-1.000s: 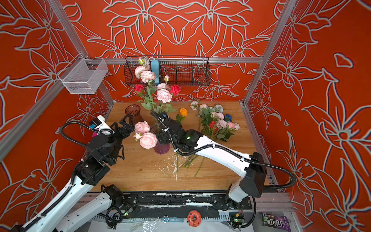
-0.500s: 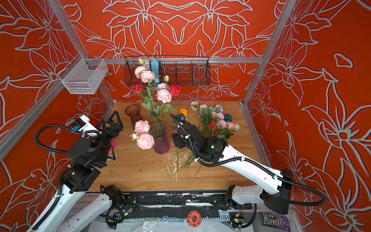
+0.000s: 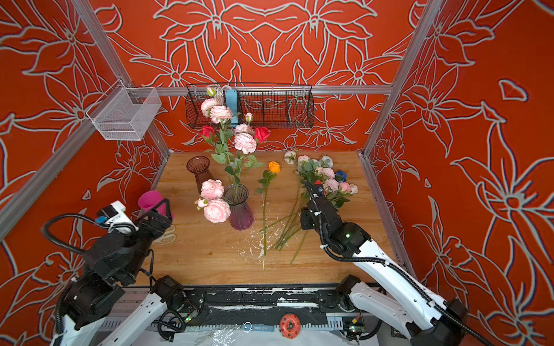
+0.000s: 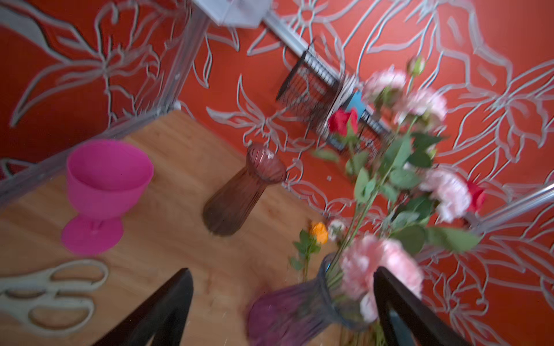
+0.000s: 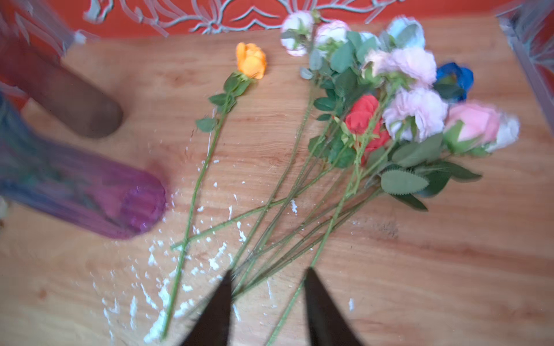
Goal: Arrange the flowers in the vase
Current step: 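Close the right gripper on a pink rose stem in the pile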
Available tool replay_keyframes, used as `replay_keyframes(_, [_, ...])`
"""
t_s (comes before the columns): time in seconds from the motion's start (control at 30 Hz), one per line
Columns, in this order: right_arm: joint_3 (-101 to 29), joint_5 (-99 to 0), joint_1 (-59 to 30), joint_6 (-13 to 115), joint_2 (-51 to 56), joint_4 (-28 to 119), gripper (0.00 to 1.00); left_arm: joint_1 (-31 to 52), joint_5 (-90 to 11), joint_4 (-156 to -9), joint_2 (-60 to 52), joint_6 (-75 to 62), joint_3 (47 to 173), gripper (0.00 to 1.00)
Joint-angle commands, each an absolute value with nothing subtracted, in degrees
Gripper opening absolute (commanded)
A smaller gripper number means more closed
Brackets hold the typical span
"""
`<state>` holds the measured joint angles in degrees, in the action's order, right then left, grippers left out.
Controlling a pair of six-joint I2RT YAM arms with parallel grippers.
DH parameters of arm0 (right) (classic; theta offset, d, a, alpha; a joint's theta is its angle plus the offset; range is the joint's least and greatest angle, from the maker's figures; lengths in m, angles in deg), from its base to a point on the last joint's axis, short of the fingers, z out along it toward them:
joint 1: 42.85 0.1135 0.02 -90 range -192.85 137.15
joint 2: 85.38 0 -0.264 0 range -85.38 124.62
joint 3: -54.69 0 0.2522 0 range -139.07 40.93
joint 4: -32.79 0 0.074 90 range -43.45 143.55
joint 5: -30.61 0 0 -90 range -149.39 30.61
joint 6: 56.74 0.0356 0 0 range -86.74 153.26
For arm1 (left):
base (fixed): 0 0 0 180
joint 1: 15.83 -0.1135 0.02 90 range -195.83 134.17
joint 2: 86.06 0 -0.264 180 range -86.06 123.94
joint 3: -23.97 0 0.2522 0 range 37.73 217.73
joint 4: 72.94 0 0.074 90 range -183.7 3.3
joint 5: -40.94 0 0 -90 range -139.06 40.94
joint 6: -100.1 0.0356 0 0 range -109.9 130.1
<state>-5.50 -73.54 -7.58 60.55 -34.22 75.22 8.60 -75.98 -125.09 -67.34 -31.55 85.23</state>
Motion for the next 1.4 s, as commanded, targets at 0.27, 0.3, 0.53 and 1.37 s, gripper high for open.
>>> replay_keyframes(0.27, [-1.7, -60.5, -21.6, 69.7, -21.2, 62.8, 0.18, 8.4, -61.4, -131.2, -69.3, -42.2, 73.0, 0.88])
replay_keyframes(0.3, [-1.6, -60.5, -22.5, 69.9, -20.3, 62.4, 0.18, 8.3, -60.0, -129.8, -68.8, -42.2, 72.4, 0.87])
replay_keyframes(0.53, [0.5, -56.0, -29.8, 70.7, -12.9, 57.6, 0.24, 8.3, -50.2, -120.9, -67.3, -43.1, 65.6, 0.84])
replay_keyframes(1.37, [-1.1, -45.0, -32.9, 69.6, -12.9, 59.3, 0.07, 10.5, -30.9, -99.4, -69.1, -45.3, 54.5, 0.77])
